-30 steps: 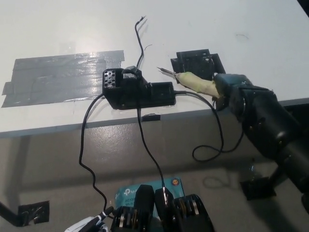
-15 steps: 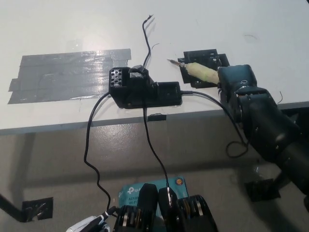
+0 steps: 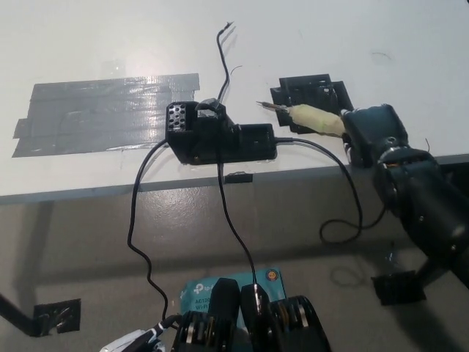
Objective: The robot uses its right hand to grab and lift the soldering gun kept on the middle of the table and puts it in its base
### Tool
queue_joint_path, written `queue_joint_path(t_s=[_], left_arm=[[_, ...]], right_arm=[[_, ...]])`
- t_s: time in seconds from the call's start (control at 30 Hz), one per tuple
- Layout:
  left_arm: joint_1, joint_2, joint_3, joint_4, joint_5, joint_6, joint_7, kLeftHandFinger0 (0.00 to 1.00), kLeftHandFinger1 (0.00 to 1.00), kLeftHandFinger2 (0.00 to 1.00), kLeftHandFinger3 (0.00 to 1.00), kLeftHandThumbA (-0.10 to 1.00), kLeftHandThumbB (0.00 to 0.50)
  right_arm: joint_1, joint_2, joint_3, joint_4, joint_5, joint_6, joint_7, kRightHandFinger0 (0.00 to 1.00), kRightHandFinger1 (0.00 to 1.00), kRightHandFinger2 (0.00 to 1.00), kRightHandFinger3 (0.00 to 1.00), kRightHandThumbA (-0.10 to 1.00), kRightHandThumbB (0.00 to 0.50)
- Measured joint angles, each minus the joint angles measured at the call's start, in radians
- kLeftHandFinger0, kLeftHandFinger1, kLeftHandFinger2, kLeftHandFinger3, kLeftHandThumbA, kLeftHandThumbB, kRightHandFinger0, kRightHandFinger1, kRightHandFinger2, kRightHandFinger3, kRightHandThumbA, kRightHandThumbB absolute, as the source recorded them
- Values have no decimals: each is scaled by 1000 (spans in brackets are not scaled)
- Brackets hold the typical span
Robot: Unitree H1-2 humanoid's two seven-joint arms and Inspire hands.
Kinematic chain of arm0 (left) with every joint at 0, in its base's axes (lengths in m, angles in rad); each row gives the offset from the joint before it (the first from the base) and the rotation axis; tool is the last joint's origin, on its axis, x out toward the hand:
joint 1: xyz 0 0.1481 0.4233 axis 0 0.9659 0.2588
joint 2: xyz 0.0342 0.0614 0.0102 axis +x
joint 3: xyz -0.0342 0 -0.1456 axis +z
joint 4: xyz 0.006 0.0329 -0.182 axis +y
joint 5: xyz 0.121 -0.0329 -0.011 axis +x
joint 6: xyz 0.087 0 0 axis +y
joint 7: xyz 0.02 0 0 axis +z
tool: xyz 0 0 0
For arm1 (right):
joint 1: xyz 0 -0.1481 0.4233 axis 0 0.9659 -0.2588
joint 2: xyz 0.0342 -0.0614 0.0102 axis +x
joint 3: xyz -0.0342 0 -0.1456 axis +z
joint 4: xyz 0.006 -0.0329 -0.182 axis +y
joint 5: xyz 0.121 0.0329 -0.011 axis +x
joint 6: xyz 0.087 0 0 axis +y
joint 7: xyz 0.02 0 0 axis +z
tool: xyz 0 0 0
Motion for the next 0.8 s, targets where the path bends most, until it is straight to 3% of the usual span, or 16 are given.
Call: queue_joint_path(t_s=[0.07, 0.13, 0.2, 0.23, 0.27, 0.3, 0.33, 0.37, 0.4, 0.47, 0.53, 0.6, 0.63, 0.67, 0.7, 0.8], left_arm=[[0, 1, 3, 0, 1, 0, 0, 0, 0, 131, 180, 1000, 500], [1, 2, 4, 1, 2, 0, 0, 0, 0, 130, 174, 1000, 500], [1, 2, 5, 1, 3, 0, 0, 0, 3, 145, 188, 1000, 500], [1, 2, 6, 2, 4, 0, 0, 0, 0, 153, 195, 1000, 500], [1, 2, 7, 3, 4, 0, 0, 0, 0, 152, 196, 1000, 500], [0, 2, 8, 5, 4, 0, 0, 0, 0, 151, 195, 1000, 500], [0, 2, 9, 5, 5, 0, 0, 0, 0, 151, 183, 1000, 500], [0, 2, 11, 8, 4, 0, 0, 0, 0, 152, 179, 1000, 500], [0, 2, 12, 10, 4, 0, 0, 0, 0, 149, 165, 1000, 500], [1, 2, 16, 18, 4, -1, 0, 0, 0, 149, 159, 1000, 500], [0, 2, 19, 28, 4, -2, 0, 0, 0, 124, 139, 1000, 500], [0, 2, 23, 41, 4, -3, 0, 0, 0, 129, 160, 1000, 500], [0, 2, 25, 46, 4, -3, 0, 0, 0, 130, 162, 1000, 500], [0, 2, 27, 47, 4, -3, 0, 0, 0, 130, 163, 1000, 500], [0, 2, 28, 47, 4, -3, 0, 0, 0, 126, 160, 1000, 500], [0, 2, 32, 47, 4, -3, 0, 0, 6, 113, 151, 1000, 500]], right_arm=[[25, -11, -32, -22, 11, -34, -20, 0, 352, 743, 250, -100, 0], [50, -18, -67, -45, 25, -57, -30, 0, 311, 694, 228, -100, 0], [69, -20, -103, -72, 35, -69, -41, 0, 266, 636, 312, -100, 0], [79, -20, -128, -89, 43, -79, -50, 0, 251, 609, 331, -100, 39], [85, -21, -146, -100, 48, -86, -58, 0, 206, 564, 259, -100, 101], [85, -21, -157, -102, 50, -93, -69, 0, 200, 562, 253, -100, 99], [85, -21, -163, -102, 51, -96, -73, 0, 160, 537, 57, -100, 115], [85, -21, -183, -104, 54, -104, -93, 0, 153, 547, 37, -100, 120], [85, -20, -194, -104, 54, -108, -110, 0, 151, 560, 85, -100, 29], [85, -20, -216, -104, 58, -122, -142, 0, 154, 560, 216, -100, 0], [85, -20, -238, -107, 61, -138, -168, 0, 151, 540, 313, -100, 24], [84, -20, -255, -114, 63, -159, -192, 0, 127, 529, 427, -100, 84], [84, -21, -262, -119, 64, -174, -203, 0, 127, 525, 449, -100, 81], [84, -23, -264, -122, 64, -187, -214, 0, 127, 526, 451, -100, 82], [84, -24, -266, -127, 64, -200, -221, 0, 115, 512, 468, -100, 128], [83, -30, -267, -140, 64, -245, -235, 0, 119, 480, 423, -100, 186]])
